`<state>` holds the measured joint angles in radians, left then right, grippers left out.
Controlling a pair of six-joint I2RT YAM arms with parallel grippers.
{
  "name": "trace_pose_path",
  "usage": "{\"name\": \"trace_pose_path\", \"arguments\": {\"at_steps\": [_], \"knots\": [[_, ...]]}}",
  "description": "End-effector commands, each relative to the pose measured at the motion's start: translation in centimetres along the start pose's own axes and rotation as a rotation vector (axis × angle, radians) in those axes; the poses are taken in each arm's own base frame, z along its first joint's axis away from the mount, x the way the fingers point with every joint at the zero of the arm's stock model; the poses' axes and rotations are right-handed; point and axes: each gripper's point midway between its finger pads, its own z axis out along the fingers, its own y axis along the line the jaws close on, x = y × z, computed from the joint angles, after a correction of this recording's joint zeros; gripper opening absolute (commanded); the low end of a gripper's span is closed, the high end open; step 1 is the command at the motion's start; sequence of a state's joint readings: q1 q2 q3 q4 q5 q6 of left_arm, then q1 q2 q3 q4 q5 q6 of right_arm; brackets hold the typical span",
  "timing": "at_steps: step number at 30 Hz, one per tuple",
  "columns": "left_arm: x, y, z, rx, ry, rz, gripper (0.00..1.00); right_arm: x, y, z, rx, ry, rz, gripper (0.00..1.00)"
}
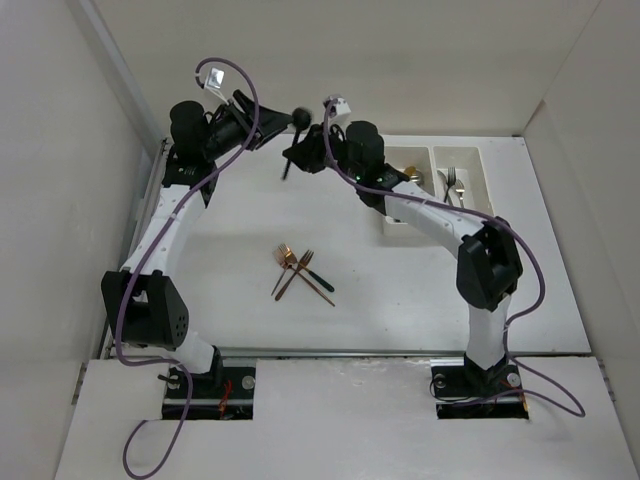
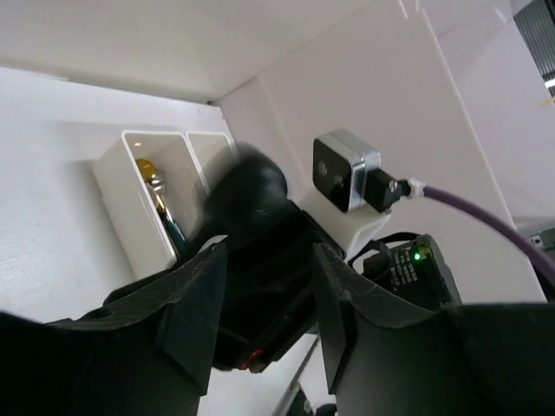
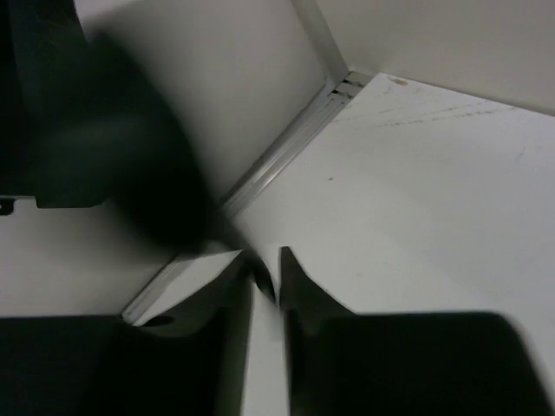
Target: Sort the eating utensils into containers
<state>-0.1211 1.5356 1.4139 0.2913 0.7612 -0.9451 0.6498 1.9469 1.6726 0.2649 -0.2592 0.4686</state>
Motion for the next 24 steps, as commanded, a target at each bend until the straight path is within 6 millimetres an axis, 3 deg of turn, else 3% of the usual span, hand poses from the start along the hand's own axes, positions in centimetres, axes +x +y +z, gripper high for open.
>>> {"name": "trace_pose_path", "arguments": {"at_steps": [1, 3, 4, 7, 9, 10, 13, 14, 16, 17, 18, 19, 20, 21, 22, 23, 24], "knots": [[-0.5, -2.8, -1.2, 0.054, -0.023, 0.038, 0.00, -2.8, 2.3, 0.9, -0.076, -0.082, -0.019, 0.16], [-0.5, -2.8, -1.2, 0.054, -0.023, 0.038, 0.00, -3.2, 2.5, 0.9, -0.080, -0.090, -0.022, 0.02], [-0.5, -2.8, -1.2, 0.054, -0.023, 0.038, 0.05, -3.2, 2.6, 0.9, -0.081, -0.089, -0.013, 0.00], [0.0, -1.5, -0.9, 0.029, 0.005, 0.029, 0.11, -2.8, 2.0, 0.7, -0.055, -0.087, -0.007, 0.00], [0.4, -0.5, -0.8, -0.009, 0.030, 0.055, 0.11, -3.8, 2.3, -0.1, -0.043, -0.109, -0.010, 0.00], [0.8, 0.6, -0.6, -0.031, 0.046, 0.053, 0.11, -3.6, 1.1, -0.4, -0.002, -0.108, -0.004, 0.00], [0.6, 1.2, -0.6, -0.068, 0.062, 0.147, 0.19, -4.8, 0.0, -1.3, 0.060, -0.127, 0.001, 0.00], [0.3, 1.2, -0.7, -0.078, 0.062, 0.197, 0.31, -4.2, -2.0, -1.7, 0.122, -0.097, 0.014, 0.00], [-0.4, 1.9, -0.7, -0.169, 0.073, 0.423, 0.41, -5.4, -4.3, -3.2, 0.231, -0.106, 0.014, 0.00], [-0.8, 2.2, -0.9, -0.217, 0.078, 0.526, 0.44, -6.1, -6.9, -4.4, 0.310, -0.108, 0.021, 0.00], [-1.1, 2.8, -1.1, -0.274, 0.084, 0.632, 0.46, -4.7, -9.5, -5.7, 0.409, -0.031, 0.032, 0.00], [-1.2, 3.6, -1.7, -0.351, 0.102, 0.721, 0.47, -4.6, -11.4, -6.9, 0.476, 0.002, 0.020, 0.00], [-2.7, 4.8, -2.7, -0.500, 0.073, 0.916, 0.47, -5.0, -15.1, -8.8, 0.592, 0.026, 0.013, 0.00], [-3.2, 5.6, -3.4, -0.580, 0.067, 0.998, 0.49, -4.1, -16.9, -10.7, 0.695, 0.122, 0.005, 0.00], [-3.8, 6.4, -4.2, -0.660, 0.055, 1.071, 0.51, -2.3, -19.9, -11.9, 0.794, 0.210, -0.047, 0.00], [-5.0, 7.8, -6.0, -0.810, 0.025, 1.186, 0.51, -0.9, -23.6, -14.7, 0.973, 0.313, -0.094, 0.00], [-5.6, 8.4, -7.0, -0.884, -0.015, 1.187, 0.53, -2.4, -24.1, -15.3, 1.022, 0.273, -0.109, 0.00]]}}
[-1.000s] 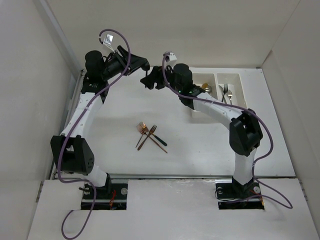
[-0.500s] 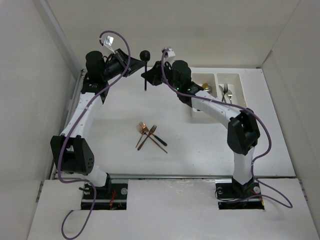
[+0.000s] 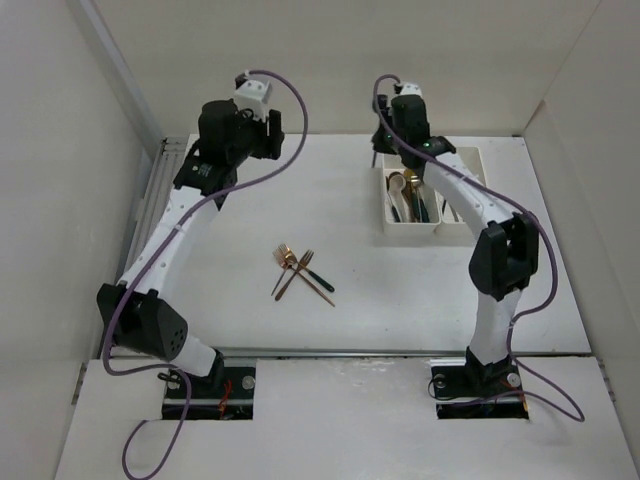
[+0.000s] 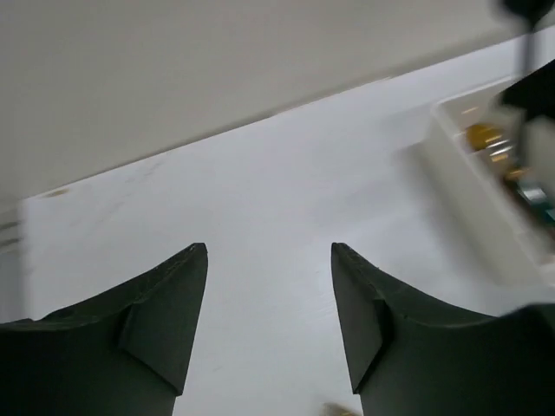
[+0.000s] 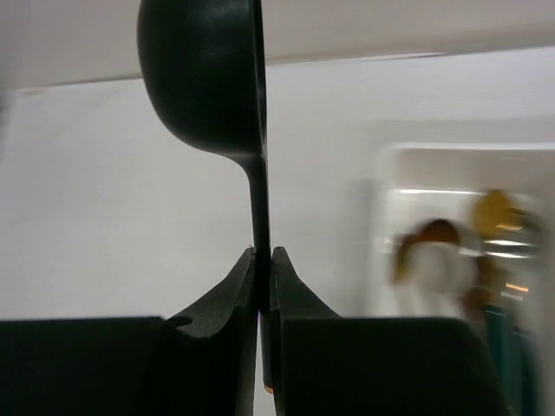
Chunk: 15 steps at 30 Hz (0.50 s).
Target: Sort the eating utensils into containers
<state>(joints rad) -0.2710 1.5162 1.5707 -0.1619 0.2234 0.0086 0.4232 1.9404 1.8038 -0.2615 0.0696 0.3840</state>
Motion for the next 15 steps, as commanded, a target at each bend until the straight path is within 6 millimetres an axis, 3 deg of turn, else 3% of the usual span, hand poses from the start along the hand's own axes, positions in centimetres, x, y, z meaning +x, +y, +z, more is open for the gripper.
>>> {"name": "trace_pose_path", "arguments": {"at_steps": [1, 2, 3, 5, 6, 7, 9, 11, 13, 14, 15], "knots": [[0.5, 8.1, -4.1, -0.464, 0.053, 0.435, 0.56, 4.3, -11.5, -1.2, 0.456, 0.241, -0.180, 0.00], [0.1, 9.2, -4.2, -0.536, 0.025, 0.448, 0.65, 5.1, -13.0, -1.3, 0.502, 0.284, -0.215, 0.00], [1.3, 11.0, -5.5, -0.656, 0.059, 0.451, 0.84, 6.2, -14.8, -1.7, 0.563, 0.330, -0.228, 0.00], [1.6, 12.2, -6.6, -0.766, 0.057, 0.397, 1.00, 7.4, -16.1, -1.6, 0.583, 0.367, -0.236, 0.00], [2.4, 13.1, -7.1, -0.838, 0.082, 0.364, 1.00, 8.0, -16.5, -1.6, 0.594, 0.374, -0.240, 0.00], [2.4, 13.2, -7.5, -0.856, 0.082, 0.332, 1.00, 8.8, -17.6, -1.7, 0.621, 0.389, -0.227, 0.00], [4.1, 12.9, -7.4, -0.853, 0.130, 0.230, 1.00, 9.3, -17.8, -1.5, 0.622, 0.390, -0.227, 0.00], [3.5, 13.2, -7.6, -0.847, 0.117, 0.122, 1.00, 9.7, -17.9, -1.1, 0.622, 0.392, -0.228, 0.03], [4.4, 12.4, -7.1, -0.786, 0.138, 0.052, 1.00, 10.3, -17.8, -0.8, 0.599, 0.414, -0.237, 0.18], [4.5, 12.7, -7.2, -0.794, 0.135, 0.040, 1.00, 9.7, -17.6, -0.7, 0.596, 0.401, -0.235, 0.29], [4.7, 12.7, -7.3, -0.795, 0.148, 0.042, 1.00, 10.0, -17.7, -1.0, 0.597, 0.419, -0.249, 0.46]]}}
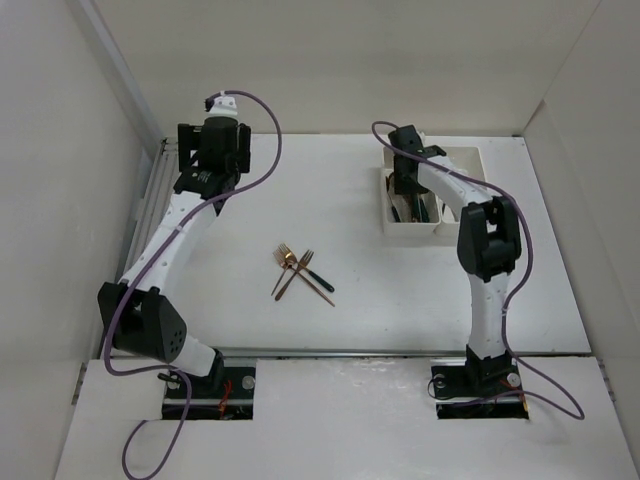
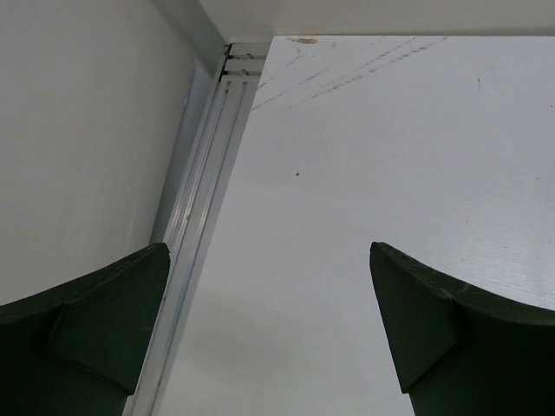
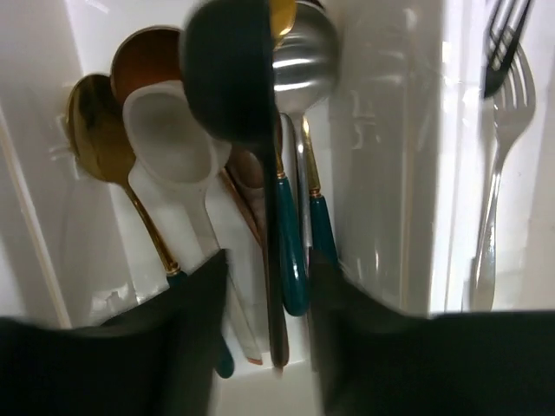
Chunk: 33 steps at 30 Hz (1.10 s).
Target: Sort the eating utensils into containers
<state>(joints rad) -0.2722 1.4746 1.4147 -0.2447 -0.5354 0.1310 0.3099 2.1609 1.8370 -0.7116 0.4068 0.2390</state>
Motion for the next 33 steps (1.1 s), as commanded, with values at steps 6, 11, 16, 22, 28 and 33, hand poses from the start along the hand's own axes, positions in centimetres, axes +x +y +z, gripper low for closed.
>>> {"name": "trace_pose_path", "arguments": {"at_steps": [6, 11, 16, 22, 28, 33], "knots": [[0.0, 2.1, -1.7, -0.056, 0.052, -0.171, 1.00, -4.2, -0.5, -7.1, 0.037, -0.158, -0.020, 0.69], [1.2, 4.1, -1.0, -0.091, 0.121, -0.329, 1.00, -1.0, 10.8, -16.7, -0.289, -0.313, -0.254, 0.84], [2.8, 5.1, -0.6, -0.100, 0.149, -0.359, 1.00, 9.9, 20.5, -19.2, -0.555, -0.176, -0.606, 0.49], [2.8, 6.4, -0.8, -0.137, 0.134, -0.373, 1.00, 17.3, 23.7, -19.0, -0.658, -0.057, -0.689, 0.38], [3.8, 6.2, -0.8, -0.139, 0.153, -0.372, 1.00, 20.0, 24.7, -16.6, -0.677, 0.006, -0.693, 0.38], [3.7, 5.7, -0.9, -0.105, 0.149, -0.379, 1.00, 20.5, 25.0, -15.0, -0.637, 0.019, -0.692, 0.36]]}}
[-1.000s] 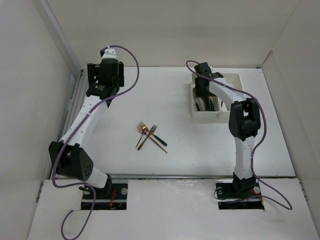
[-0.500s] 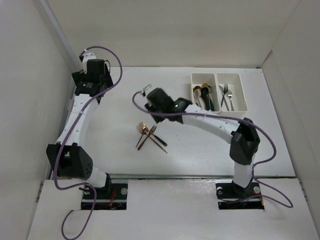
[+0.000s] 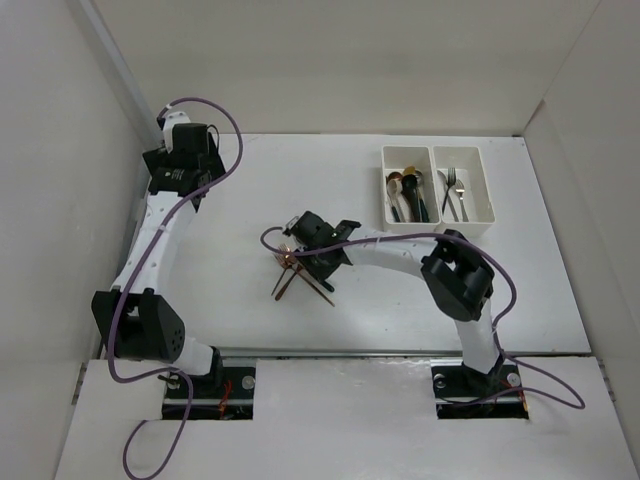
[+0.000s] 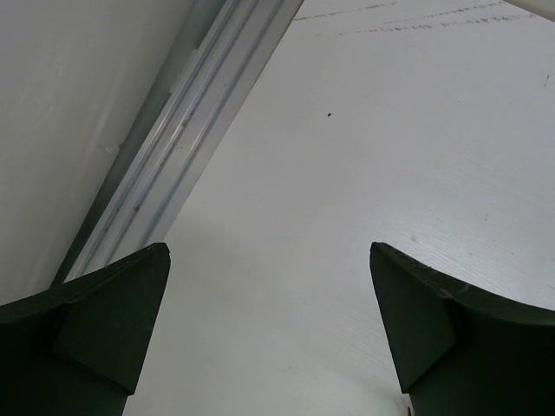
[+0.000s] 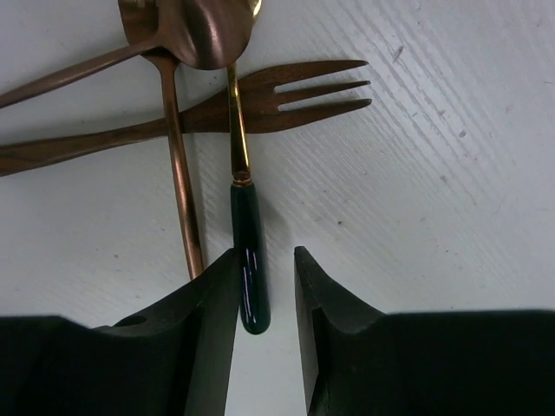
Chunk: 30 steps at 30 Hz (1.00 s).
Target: Sort the eating utensils into containers
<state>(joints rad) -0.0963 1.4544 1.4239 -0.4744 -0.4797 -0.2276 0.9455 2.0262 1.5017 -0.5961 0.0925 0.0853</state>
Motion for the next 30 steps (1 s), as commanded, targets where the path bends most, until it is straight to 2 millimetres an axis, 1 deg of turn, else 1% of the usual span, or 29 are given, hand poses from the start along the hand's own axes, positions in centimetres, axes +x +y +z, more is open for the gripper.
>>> {"name": "trace_pose_path", "arguments": {"at_steps": [1, 4, 6, 7, 9, 10, 11, 12, 13, 14, 15, 16, 17, 18, 19, 20, 21, 22, 23, 24, 25, 26, 28, 29, 30], "knots": [[-1.4, 0.3, -1.6, 0.029, -0.051, -0.050, 1.00, -1.1, 0.6, 1.6, -0.008, -0.031, 0.012, 0.36], [-1.6, 0.4, -1.8, 0.031, -0.058, -0.055, 1.00, -1.6, 0.8, 2.3, -0.007, -0.025, 0.012, 0.36], [-1.6, 0.4, -1.8, 0.031, -0.058, -0.055, 1.00, -0.9, 0.7, 3.3, -0.004, 0.001, 0.000, 0.38], [-1.6, 0.4, -1.8, 0.031, -0.058, -0.046, 1.00, -0.9, 0.7, 3.3, -0.004, 0.001, 0.000, 0.38], [-1.6, 0.4, -1.8, 0.031, -0.058, -0.046, 1.00, -0.2, 0.7, 4.1, -0.002, 0.022, -0.002, 0.38], [-1.3, 0.5, -1.7, 0.029, -0.051, -0.041, 1.00, -0.2, 0.7, 4.1, -0.002, 0.022, -0.002, 0.35], [-1.5, 0.6, -2.0, 0.031, -0.058, -0.046, 1.00, -0.3, 0.6, 4.4, 0.007, 0.022, -0.002, 0.29], [-1.5, 0.6, -2.0, 0.031, -0.058, -0.046, 1.00, -0.1, 0.4, 4.3, 0.019, 0.032, -0.003, 0.17], [-1.5, 0.6, -2.0, 0.031, -0.058, -0.046, 1.00, -0.1, 0.4, 4.3, 0.019, 0.032, 0.007, 0.08], [-1.5, 0.6, -2.0, 0.031, -0.058, -0.046, 1.00, -0.1, 0.0, 4.3, 0.045, 0.028, 0.022, 0.00], [-1.5, 0.6, -2.0, 0.031, -0.058, -0.046, 1.00, -0.2, -0.6, 4.4, 0.059, 0.028, 0.041, 0.00], [-1.5, 0.6, -2.0, 0.031, -0.058, -0.046, 1.00, -0.6, -0.6, 3.8, 0.057, 0.013, 0.043, 0.00], [-1.4, 0.4, -2.0, 0.040, -0.056, -0.045, 1.00, -1.6, -1.3, 3.2, 0.074, -0.014, 0.055, 0.00], [-1.4, 0.4, -2.0, 0.040, -0.056, -0.045, 1.00, -2.8, -2.4, 2.5, 0.113, -0.047, 0.078, 0.00], [-1.4, 0.4, -2.0, 0.040, -0.056, -0.045, 1.00, -3.3, -2.9, 1.8, 0.137, -0.056, 0.080, 0.00], [-1.4, 0.3, -2.0, 0.049, -0.053, -0.045, 1.00, -4.2, -4.8, 0.7, 0.195, -0.086, 0.116, 0.00], [-1.4, 0.3, -2.0, 0.049, -0.053, -0.045, 1.00, -5.0, -5.2, -0.1, 0.214, -0.107, 0.120, 0.00], [-1.4, 0.3, -2.0, 0.049, -0.053, -0.045, 1.00, -6.5, -6.7, -1.3, 0.237, -0.146, 0.158, 0.00], [-1.4, 0.3, -2.0, 0.049, -0.053, -0.045, 1.00, -7.5, -7.6, -3.0, 0.250, -0.184, 0.189, 0.00], [-1.4, 0.3, -2.0, 0.049, -0.053, -0.045, 1.00, -8.1, -8.5, -4.1, 0.257, -0.204, 0.208, 0.00], [-1.4, 0.3, -2.0, 0.049, -0.053, -0.045, 1.00, -8.8, -10.6, -5.2, 0.283, -0.232, 0.255, 0.00], [-1.4, 0.3, -2.0, 0.049, -0.053, -0.045, 1.00, -9.9, -11.7, -7.4, 0.289, -0.285, 0.281, 0.00], [-1.4, 0.3, -2.0, 0.049, -0.053, -0.045, 1.00, -10.7, -14.2, -9.8, 0.320, -0.336, 0.337, 0.00], [-1.4, 0.3, -2.0, 0.049, -0.053, -0.045, 1.00, -10.9, -16.6, -11.2, 0.335, -0.365, 0.382, 0.00], [-1.4, 0.3, -2.0, 0.049, -0.053, -0.045, 1.00, -11.4, -17.9, -13.0, 0.341, -0.408, 0.409, 0.00]]}}
